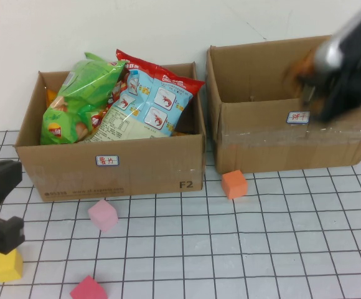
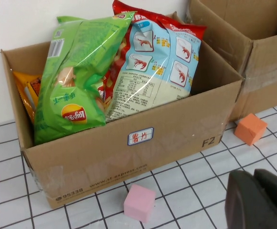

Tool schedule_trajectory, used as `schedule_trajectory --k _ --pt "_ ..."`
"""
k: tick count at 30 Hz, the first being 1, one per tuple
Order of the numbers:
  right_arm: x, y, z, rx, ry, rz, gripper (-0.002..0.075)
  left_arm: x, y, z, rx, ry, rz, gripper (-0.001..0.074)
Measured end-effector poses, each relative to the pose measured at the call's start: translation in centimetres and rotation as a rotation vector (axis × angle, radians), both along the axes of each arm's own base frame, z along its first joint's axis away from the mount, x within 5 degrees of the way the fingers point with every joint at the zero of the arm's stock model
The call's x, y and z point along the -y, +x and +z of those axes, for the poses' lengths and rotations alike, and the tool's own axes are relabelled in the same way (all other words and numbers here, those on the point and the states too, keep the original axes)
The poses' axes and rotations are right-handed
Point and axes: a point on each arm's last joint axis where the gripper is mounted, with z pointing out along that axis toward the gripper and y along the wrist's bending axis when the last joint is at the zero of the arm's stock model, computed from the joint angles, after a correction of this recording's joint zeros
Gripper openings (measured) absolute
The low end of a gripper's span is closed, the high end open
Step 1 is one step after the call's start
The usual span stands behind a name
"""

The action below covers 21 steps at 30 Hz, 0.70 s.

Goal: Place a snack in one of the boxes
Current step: Place the biscuit in the biscuit box

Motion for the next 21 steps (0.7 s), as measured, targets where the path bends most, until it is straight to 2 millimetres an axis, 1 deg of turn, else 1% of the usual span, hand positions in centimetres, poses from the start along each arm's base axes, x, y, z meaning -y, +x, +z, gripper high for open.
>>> schedule_trajectory --k 3,5,7,8,9,11,12,13,14,15,17,18,19,21 --pt "0.8 1.9 2.3 0.097 0.036 -0.148 0.0185 0.0 -0.1 -0.1 -0.014 0.004 -0.002 0.0000" --pt "0.7 3.5 2.6 0.117 0.048 -0.193 0.0185 0.0 -0.1 -0.2 -0.025 0.009 -0.003 0.0000" --pt "0.2 5.6 2.1 0.100 0.083 -0.213 0.0198 0.0 -0.1 -0.3 -0.035 0.013 -0.004 0.0000" --pt "-0.1 6.7 1.6 0.079 0.115 -0.225 0.0227 0.0 -0.2 -0.4 -0.040 0.015 -0.005 0.0000" --pt "-0.4 7.7 0.9 0.052 0.149 -0.236 0.0275 0.0 -0.2 -0.4 -0.046 0.018 -0.006 0.0000" --pt "-0.9 9.3 -0.5 0.001 0.208 -0.251 0.0409 -0.1 -0.2 -0.5 -0.048 0.030 -0.005 -0.0001" --pt "-1.1 9.8 -1.2 -0.025 0.232 -0.251 0.0475 -0.1 -0.2 -0.5 -0.045 0.043 -0.002 -0.0001" --pt "-1.3 10.1 -1.7 -0.043 0.246 -0.244 0.0518 -0.2 -0.2 -0.5 -0.042 0.057 0.000 -0.0001" --pt "-1.5 10.2 -2.0 -0.056 0.262 -0.237 0.0554 -0.3 -0.1 -0.5 -0.038 0.074 0.003 -0.0001" --pt "-1.6 10.1 -2.0 -0.062 0.273 -0.228 0.0572 -0.4 -0.1 -0.6 -0.032 0.092 0.007 -0.0001" --pt "-1.8 9.8 -1.2 -0.053 0.290 -0.198 0.0569 -0.5 -0.1 -0.6 -0.023 0.115 0.012 -0.0001" --pt "-1.9 9.5 -0.5 -0.043 0.301 -0.175 0.0549 -0.6 -0.1 -0.5 -0.016 0.125 0.016 -0.0001" --pt "-1.9 9.0 0.4 -0.025 0.307 -0.150 0.0524 -0.7 -0.2 -0.4 -0.010 0.126 0.019 -0.0001" --pt "-2.2 7.5 2.8 0.016 0.312 -0.072 0.0423 -1.0 -0.6 -0.2 0.013 0.126 0.033 -0.0001"
